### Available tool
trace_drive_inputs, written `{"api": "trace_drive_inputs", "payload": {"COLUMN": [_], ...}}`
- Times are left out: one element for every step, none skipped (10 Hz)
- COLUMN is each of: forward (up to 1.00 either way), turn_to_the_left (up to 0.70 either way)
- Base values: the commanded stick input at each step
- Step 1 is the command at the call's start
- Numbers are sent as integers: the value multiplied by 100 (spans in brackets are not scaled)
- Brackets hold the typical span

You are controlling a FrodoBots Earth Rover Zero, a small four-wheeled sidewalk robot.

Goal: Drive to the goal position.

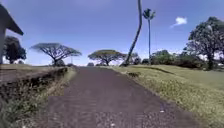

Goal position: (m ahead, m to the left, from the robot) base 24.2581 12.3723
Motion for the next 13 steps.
{"api": "trace_drive_inputs", "payload": {"forward": [100, 100, 100, 100, 100, 100, 100, 100, 100, 100, 100, 100, 100], "turn_to_the_left": [2, 4, 31, 38, 25, 10, 10, 24, 39, 27, 3, 0, 0]}}
